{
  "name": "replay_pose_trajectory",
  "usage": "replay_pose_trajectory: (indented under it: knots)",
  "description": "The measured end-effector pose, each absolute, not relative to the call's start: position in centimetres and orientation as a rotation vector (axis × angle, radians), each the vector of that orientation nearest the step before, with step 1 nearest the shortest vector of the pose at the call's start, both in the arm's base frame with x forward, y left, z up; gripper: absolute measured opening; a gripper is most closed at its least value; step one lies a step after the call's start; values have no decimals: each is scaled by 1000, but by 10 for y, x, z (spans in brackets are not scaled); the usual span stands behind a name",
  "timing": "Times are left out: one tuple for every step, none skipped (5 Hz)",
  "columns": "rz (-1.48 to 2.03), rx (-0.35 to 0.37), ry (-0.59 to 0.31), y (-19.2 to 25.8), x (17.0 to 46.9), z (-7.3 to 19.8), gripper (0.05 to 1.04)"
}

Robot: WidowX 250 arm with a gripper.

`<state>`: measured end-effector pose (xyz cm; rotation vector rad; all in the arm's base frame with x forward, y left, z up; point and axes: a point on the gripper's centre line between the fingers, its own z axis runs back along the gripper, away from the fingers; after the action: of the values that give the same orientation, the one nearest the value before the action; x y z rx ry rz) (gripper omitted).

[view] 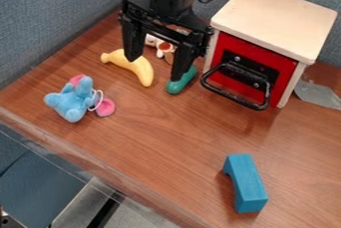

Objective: Open the drawer

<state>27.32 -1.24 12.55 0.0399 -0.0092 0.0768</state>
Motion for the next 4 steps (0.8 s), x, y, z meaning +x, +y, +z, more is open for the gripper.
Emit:
replay_pose_trajectory:
  knots:
    - [68, 41, 19, -13, 273, 118, 659]
    - [-54, 38, 11, -31, 285, 115, 493]
    - [-150, 53, 23, -40, 293, 111, 790]
    - [-235, 114, 128, -47, 301, 101, 997]
